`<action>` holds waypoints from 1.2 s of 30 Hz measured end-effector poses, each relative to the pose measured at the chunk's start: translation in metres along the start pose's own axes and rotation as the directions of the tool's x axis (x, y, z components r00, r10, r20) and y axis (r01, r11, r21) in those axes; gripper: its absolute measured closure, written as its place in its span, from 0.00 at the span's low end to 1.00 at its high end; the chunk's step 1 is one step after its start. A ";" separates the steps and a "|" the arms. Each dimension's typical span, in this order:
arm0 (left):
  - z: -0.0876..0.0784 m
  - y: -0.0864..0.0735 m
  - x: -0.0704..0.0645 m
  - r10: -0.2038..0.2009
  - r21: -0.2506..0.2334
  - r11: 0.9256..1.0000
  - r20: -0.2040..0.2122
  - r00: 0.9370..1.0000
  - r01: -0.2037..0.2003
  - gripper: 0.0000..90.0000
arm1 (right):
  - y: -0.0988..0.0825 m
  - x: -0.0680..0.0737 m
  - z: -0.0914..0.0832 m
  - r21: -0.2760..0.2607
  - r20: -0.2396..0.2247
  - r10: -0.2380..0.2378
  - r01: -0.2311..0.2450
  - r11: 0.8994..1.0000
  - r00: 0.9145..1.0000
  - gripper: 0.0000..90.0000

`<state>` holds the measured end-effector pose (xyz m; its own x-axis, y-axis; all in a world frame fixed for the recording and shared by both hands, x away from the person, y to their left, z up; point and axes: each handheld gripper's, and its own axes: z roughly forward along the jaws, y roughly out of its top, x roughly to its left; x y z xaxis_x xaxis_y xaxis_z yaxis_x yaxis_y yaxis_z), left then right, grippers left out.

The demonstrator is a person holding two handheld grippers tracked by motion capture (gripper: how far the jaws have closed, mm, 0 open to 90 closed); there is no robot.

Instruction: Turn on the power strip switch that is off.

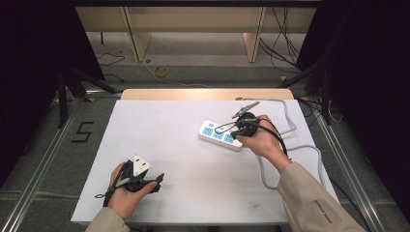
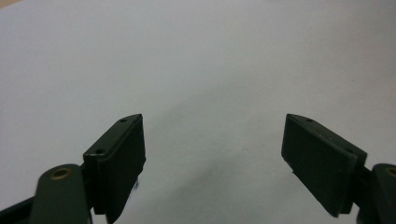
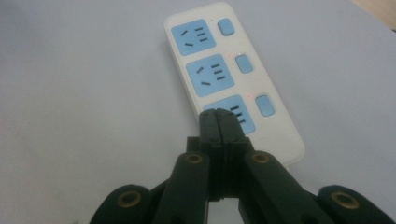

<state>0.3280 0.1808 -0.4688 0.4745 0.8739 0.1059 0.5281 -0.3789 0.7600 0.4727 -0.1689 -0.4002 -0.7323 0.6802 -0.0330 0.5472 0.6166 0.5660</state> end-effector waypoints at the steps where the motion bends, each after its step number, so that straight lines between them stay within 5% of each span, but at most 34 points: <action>1: 0.000 0.000 0.000 0.005 0.004 1.000 0.001 1.000 -0.005 0.24 | 0.001 -0.001 0.001 0.000 0.002 -0.004 0.004 1.000 1.000 1.00; 36: 0.000 0.000 0.000 0.011 0.004 1.000 0.002 1.000 -0.011 0.24 | 0.032 -0.008 0.030 0.036 0.006 0.018 -0.018 0.999 1.000 1.00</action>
<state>0.3280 0.1805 -0.4684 0.4819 0.8690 0.1125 0.5259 -0.3895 0.7561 0.5087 -0.1428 -0.4063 -0.7199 0.6935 -0.0280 0.5745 0.6180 0.5367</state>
